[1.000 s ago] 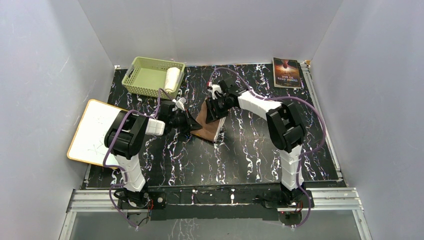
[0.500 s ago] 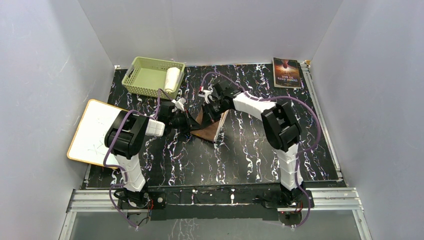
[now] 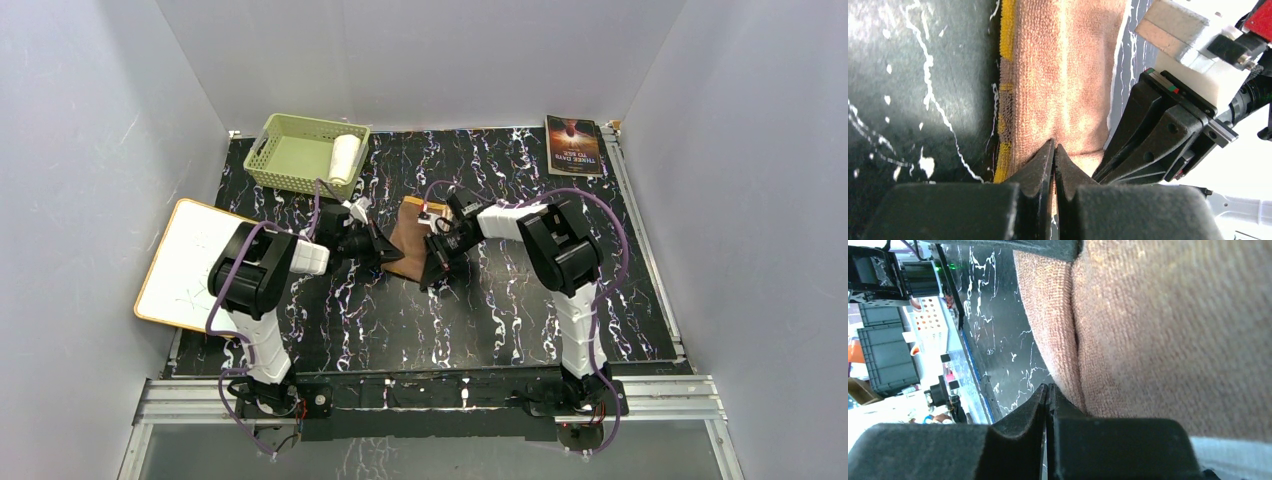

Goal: Roll the towels
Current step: Roll the towel at the center of the board.

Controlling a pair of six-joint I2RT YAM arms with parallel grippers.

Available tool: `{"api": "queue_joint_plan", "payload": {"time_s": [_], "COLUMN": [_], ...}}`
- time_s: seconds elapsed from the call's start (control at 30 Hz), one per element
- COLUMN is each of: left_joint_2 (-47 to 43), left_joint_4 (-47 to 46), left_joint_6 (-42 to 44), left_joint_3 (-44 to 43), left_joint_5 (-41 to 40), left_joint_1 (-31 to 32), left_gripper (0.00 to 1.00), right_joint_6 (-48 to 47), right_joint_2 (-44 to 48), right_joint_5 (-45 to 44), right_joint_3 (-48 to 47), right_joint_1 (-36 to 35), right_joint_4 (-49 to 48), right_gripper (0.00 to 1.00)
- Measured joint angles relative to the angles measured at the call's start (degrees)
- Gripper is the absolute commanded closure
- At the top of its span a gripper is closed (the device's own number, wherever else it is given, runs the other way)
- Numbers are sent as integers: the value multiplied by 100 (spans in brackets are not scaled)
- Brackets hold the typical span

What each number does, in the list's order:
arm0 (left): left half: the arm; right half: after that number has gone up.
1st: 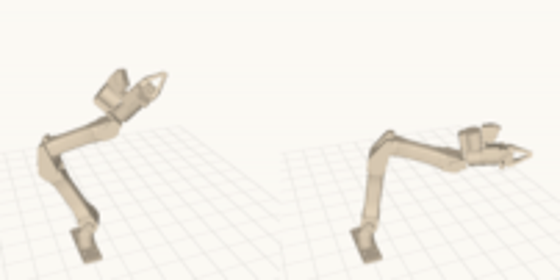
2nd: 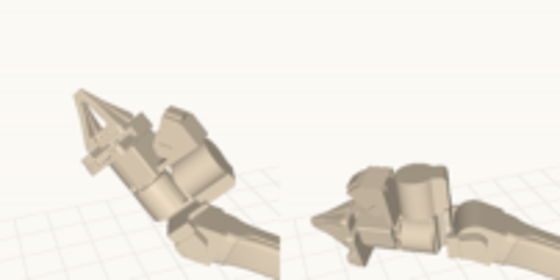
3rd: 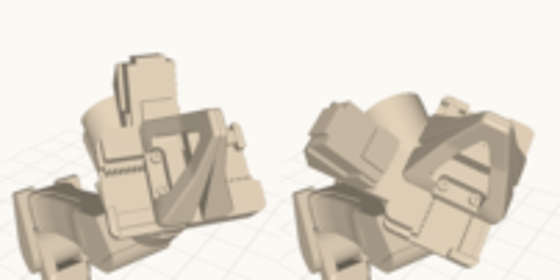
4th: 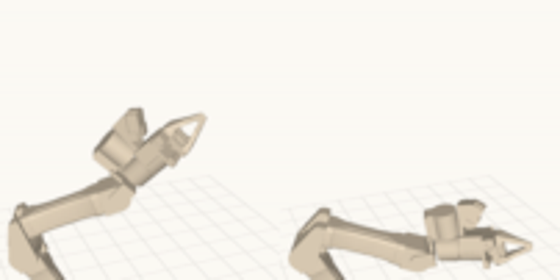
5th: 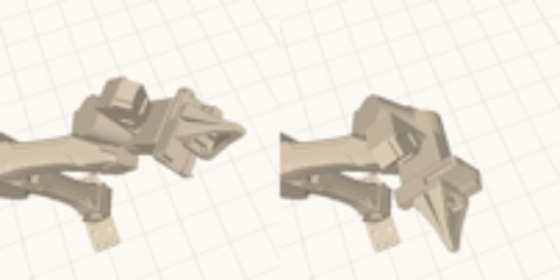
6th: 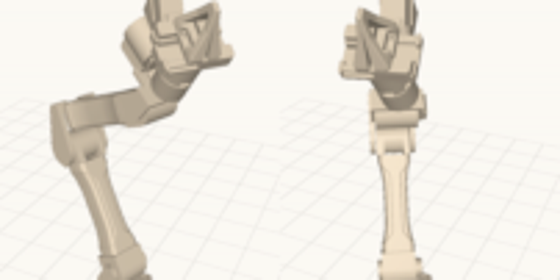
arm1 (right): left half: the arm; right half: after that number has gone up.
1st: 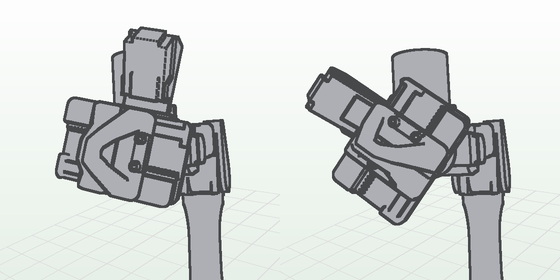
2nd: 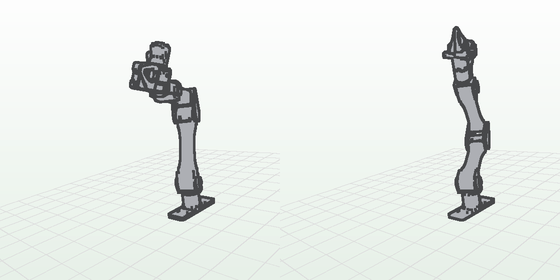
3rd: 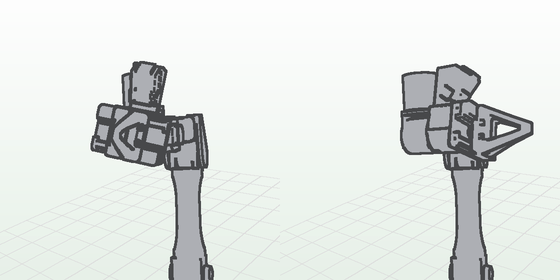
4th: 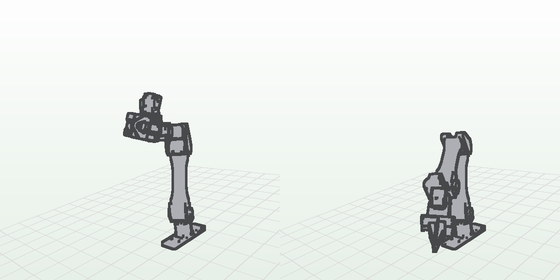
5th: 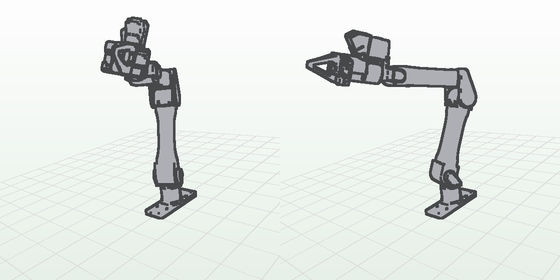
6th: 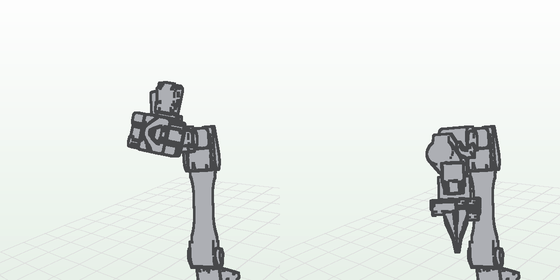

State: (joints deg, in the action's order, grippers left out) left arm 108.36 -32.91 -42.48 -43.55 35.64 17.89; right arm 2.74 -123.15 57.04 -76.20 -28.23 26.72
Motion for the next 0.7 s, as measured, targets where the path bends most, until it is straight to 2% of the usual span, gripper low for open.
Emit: {"api": "queue_joint_plan", "payload": {"time_s": [0.37,0.47,0.63,0.67,0.7], "left_joint_2": [-610,-658,-669,-673,-680], "left_joint_4": [-321,-365,-129,-50,11], "left_joint_6": [-789,-1012,-1110,-1102,-1091], "left_joint_3": [835,907,780,745,719], "left_joint_5": [-946,-1156,-1268,-1283,-1292], "left_joint_1": [570,723,769,776,778], "left_gripper": [100,100,100,100,100], "right_joint_6": [-376,-428,-356,-356,-308], "right_joint_2": [-31,37,1300,1681,1998], "right_joint_5": [101,-186,-1781,-2124,-2524], "right_joint_3": [-118,-282,39,118,192], "right_joint_1": [120,120,-308,-496,-697], "right_joint_4": [280,415,369,334,240], "right_gripper": [99,61,33,25,12]}}
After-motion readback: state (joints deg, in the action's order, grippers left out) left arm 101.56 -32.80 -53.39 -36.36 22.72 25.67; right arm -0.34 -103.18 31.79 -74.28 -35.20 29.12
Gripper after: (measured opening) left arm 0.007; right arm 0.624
